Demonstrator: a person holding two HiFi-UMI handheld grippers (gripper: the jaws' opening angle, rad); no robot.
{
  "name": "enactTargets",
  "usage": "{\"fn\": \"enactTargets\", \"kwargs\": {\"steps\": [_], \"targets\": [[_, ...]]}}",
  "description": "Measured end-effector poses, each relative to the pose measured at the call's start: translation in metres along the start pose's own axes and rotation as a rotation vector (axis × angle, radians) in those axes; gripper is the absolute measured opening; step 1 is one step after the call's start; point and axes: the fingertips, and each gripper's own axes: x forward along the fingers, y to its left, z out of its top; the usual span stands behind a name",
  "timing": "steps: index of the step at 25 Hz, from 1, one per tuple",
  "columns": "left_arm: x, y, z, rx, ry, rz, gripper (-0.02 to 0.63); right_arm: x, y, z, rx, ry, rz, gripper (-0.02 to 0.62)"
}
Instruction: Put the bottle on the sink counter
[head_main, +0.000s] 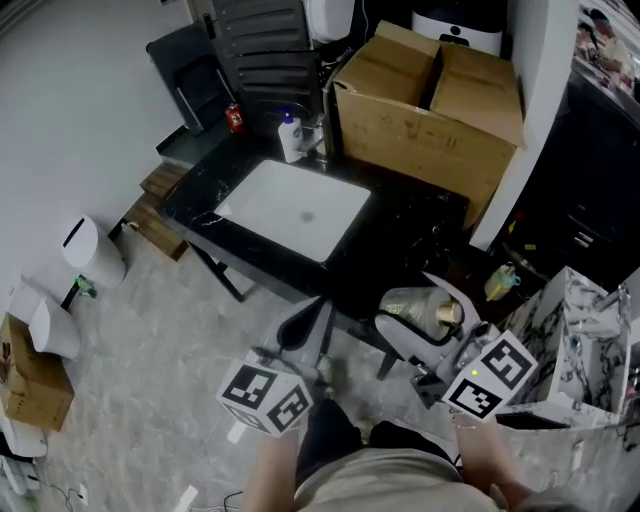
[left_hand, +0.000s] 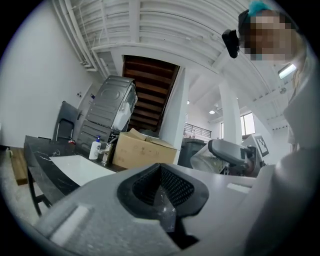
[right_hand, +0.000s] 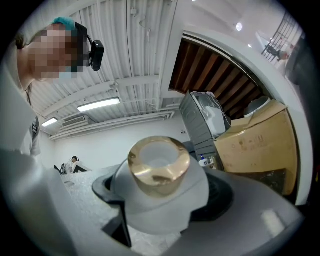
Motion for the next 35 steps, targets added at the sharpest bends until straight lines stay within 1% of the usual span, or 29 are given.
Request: {"fn": "enactTargets", "kwargs": {"steps": [5,8,12,14,18,24,29,35], "targets": [[0.026,0.038,0.007,-0.011,0.0,-0.017,0.008,0.046,-0.022,-0.001,-0.001,0.002,-0.008,0.341],[0.046,0.06,0.012,-0.018,-0.003,-0.046,0.008,0.078,-0.031,0.001,-0.015,0.004,-0.004,0.341],[0.076,0.105,0.028,-0.015,-0.007,-0.077,0.008,0.122,-0.052,0.007,-0.027,-0.015,-0.028,0.341],[0.089,0.124,0.038,-0.006,-0.009,-0.104,0.008,0.142,-0.061,0.01,-0.03,-0.027,-0.05,0.341],[0.118,0.152,0.054,0.014,0.005,-0.184,0.008,0.184,-0.076,0.015,-0.041,-0.046,-0.091,0.341],[0.148,0.195,0.061,0.007,0.027,-0.276,0.008,0.237,-0.098,0.013,-0.053,-0.055,-0.162,0.341],[0.162,0.219,0.059,-0.022,0.045,-0.325,0.008,0.265,-0.111,0.009,-0.059,-0.049,-0.212,0.341],[0.172,0.22,0.045,-0.068,0.081,-0.396,0.008,0.277,-0.119,0.003,-0.078,-0.013,-0.266,0.341]]}}
